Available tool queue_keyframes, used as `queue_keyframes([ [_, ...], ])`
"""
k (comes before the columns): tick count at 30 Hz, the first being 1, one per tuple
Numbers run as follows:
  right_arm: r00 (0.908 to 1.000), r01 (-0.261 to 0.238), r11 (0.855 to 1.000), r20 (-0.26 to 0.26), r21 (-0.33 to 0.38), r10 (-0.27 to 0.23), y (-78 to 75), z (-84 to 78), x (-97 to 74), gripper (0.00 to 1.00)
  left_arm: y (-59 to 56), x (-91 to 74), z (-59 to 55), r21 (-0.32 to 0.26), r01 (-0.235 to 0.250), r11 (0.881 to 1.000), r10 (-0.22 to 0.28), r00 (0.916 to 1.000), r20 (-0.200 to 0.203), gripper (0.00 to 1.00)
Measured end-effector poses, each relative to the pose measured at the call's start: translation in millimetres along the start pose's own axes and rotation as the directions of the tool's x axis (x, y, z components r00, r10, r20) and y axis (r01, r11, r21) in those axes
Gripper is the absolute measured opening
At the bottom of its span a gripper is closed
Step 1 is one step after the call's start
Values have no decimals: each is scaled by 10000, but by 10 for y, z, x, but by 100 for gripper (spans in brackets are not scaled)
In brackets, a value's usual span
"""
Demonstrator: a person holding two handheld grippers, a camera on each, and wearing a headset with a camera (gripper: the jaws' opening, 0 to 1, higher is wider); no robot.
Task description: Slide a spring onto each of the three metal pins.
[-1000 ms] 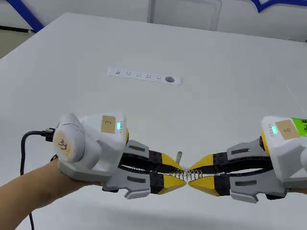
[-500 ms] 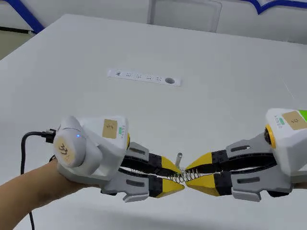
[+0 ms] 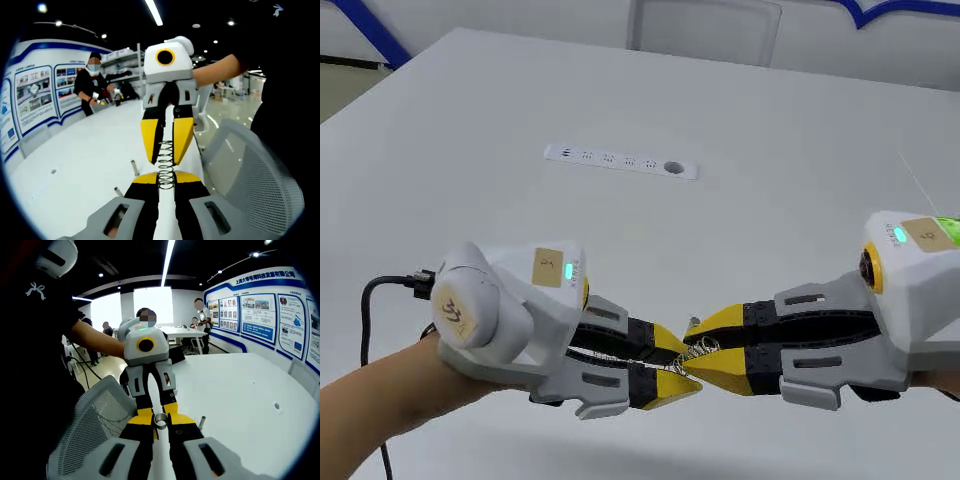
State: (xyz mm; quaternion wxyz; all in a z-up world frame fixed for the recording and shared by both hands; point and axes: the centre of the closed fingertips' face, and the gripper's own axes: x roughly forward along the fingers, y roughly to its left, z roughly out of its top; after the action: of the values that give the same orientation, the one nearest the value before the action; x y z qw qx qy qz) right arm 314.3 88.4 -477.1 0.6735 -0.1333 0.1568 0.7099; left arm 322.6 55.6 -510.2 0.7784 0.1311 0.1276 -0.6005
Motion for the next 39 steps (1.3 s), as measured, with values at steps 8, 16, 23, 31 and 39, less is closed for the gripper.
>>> queue_keyframes([
  [8, 9998, -155, 9999, -154, -21, 154, 31, 14, 51, 11, -39, 34, -25, -38, 205, 9998, -205, 9998, -57, 10],
  [16, 9990, 9, 9999, -454, -108, -14, -31, -26, 55, 11, 25, 38, -55, -420, -25, 9991, 21, 9999, -101, 10],
  [23, 9987, 273, 9995, -437, -135, -279, -101, 30, 26, 11, 109, 33, -62, -961, -336, 9948, 331, 9994, -63, 17],
  [31, 9926, 1134, 9934, -408, -199, -1141, -316, 56, -157, 11, 305, -155, -112, -1290, -1236, 9839, 1247, 9922, 11, 37],
  [39, 9649, 2535, 9673, -703, -38, -2531, -725, -57, -495, 11, 495, -370, -151, -1529, -2010, 9676, 2016, 9794, -113, 54],
])
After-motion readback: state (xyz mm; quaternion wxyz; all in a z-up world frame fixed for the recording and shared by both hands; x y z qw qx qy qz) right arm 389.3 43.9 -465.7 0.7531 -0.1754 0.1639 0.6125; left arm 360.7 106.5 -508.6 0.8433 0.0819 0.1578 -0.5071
